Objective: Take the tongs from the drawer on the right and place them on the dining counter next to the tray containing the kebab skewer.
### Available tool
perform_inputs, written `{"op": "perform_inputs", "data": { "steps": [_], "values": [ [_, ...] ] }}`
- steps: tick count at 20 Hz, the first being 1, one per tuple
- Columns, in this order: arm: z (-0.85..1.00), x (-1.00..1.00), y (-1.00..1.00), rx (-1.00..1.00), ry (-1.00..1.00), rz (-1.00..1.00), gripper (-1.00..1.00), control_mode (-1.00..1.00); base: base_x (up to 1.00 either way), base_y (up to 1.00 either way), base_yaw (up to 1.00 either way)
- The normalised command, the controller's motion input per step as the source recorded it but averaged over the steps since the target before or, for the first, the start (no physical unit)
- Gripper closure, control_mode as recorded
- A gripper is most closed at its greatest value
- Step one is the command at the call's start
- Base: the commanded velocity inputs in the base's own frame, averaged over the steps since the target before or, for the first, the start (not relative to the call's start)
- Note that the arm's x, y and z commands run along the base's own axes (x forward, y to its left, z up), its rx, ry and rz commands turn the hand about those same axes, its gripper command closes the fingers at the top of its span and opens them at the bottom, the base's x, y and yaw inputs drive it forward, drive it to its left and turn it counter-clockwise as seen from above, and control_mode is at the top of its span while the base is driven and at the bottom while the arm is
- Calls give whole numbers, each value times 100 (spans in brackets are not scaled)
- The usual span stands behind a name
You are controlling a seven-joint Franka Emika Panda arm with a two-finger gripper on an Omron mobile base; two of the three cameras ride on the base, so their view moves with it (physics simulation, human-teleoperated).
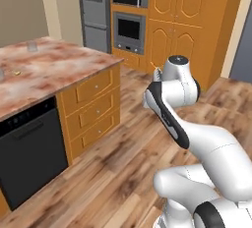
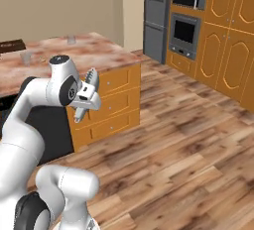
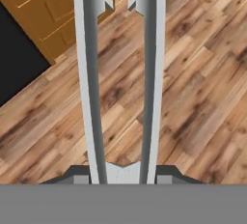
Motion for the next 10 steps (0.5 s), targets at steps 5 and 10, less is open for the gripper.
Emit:
{"op": "perform_inputs", "data": {
  "steps": [5, 10],
  "values": [
    [0, 0, 0, 0, 0, 0, 100, 100, 54, -90, 14],
    [0, 0, 0, 0, 0, 0, 100, 100, 57, -81, 8]
  ]
}}
